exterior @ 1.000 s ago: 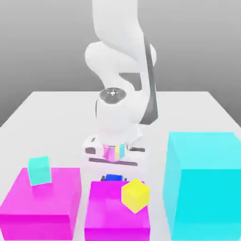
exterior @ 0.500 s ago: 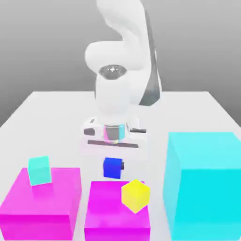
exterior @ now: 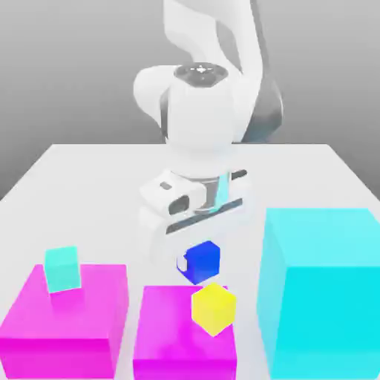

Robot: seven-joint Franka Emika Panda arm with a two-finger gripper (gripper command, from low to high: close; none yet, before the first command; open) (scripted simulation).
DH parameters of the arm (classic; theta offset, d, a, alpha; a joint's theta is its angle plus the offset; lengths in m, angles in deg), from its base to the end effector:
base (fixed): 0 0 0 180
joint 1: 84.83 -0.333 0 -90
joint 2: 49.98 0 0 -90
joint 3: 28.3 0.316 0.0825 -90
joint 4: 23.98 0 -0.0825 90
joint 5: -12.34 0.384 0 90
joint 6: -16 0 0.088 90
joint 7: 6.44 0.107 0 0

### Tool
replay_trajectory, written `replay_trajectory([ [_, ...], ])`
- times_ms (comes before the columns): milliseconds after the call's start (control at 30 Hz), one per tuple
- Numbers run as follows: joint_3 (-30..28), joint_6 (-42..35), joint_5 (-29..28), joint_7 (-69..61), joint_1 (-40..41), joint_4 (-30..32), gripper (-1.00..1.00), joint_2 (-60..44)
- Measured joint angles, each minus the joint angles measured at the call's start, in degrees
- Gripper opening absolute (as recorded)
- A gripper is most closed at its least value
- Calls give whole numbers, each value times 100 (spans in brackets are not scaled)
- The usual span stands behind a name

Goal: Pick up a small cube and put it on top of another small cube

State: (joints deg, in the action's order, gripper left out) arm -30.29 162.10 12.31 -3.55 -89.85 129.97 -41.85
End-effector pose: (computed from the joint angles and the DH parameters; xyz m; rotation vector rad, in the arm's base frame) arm 0.4089 0.0221 0.2796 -3.1367 -0.0050 -0.0071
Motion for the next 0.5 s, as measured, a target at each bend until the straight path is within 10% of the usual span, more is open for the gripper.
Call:
replay_trajectory([
  [367,-63,185,33,-1823,-262,-506,-100,-731],
  [400,-40,306,27,-1823,-234,-486,100,-831],
  [500,-40,306,27,-1823,-218,-486,100,-831],
])
